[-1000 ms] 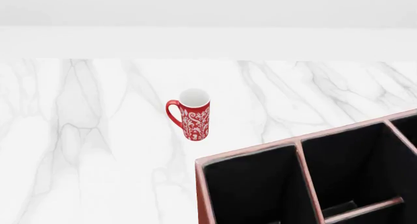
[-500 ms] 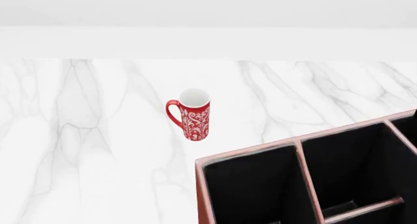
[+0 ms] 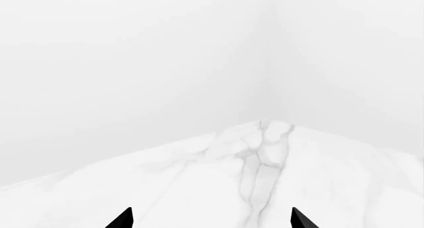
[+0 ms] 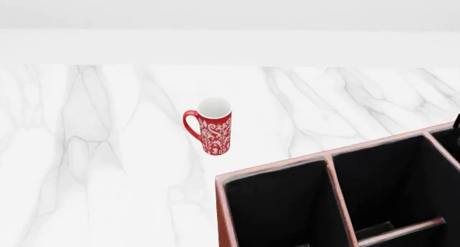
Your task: Pick up the book and place it in the right compartment of the caddy.
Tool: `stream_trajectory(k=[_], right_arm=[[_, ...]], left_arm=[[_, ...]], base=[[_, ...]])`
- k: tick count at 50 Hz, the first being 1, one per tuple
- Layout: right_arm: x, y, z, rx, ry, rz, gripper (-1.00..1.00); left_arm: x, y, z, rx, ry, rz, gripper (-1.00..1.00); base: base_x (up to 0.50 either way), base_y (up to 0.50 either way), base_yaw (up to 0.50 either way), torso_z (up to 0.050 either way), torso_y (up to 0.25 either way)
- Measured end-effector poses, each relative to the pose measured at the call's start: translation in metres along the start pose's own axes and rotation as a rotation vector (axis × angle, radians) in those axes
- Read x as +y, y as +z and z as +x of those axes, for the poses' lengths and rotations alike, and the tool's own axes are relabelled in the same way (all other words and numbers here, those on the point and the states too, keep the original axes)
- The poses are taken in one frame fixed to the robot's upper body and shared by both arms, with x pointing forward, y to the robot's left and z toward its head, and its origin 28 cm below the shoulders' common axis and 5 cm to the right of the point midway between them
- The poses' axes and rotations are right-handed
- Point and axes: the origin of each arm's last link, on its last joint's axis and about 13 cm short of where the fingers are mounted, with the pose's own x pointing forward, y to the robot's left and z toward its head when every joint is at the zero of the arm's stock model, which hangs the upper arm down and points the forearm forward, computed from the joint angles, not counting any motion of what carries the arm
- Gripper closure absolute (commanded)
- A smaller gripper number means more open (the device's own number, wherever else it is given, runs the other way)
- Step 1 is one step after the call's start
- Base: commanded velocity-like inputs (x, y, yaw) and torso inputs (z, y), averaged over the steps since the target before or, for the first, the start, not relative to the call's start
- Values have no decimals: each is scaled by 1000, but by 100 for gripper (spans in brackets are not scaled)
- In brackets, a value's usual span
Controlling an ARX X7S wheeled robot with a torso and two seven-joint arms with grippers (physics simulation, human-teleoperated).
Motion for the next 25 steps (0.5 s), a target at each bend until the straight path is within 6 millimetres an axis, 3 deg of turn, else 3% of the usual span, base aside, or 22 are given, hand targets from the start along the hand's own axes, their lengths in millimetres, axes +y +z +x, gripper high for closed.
stream_trajectory(k=[12,16,20,25], right_arm=[[2,0,-2,-28,13,-7,-100],[7,0,-4,-117,27,7,-100],[16,-1,-8,-225,60,-3,-100],[36,-5,-16,-339,133,-32,-100]], left_arm=[[0,0,0,1,-4,1,-100],[-5,4,4,8,-28,3,-100],[-19,15,15,17,-86,3,-100],[-58,35,40,26,-221,-45,-100]], base=[[0,0,0,0,0],[0,0,0,0,0],[0,0,0,0,0],[0,0,0,0,0]])
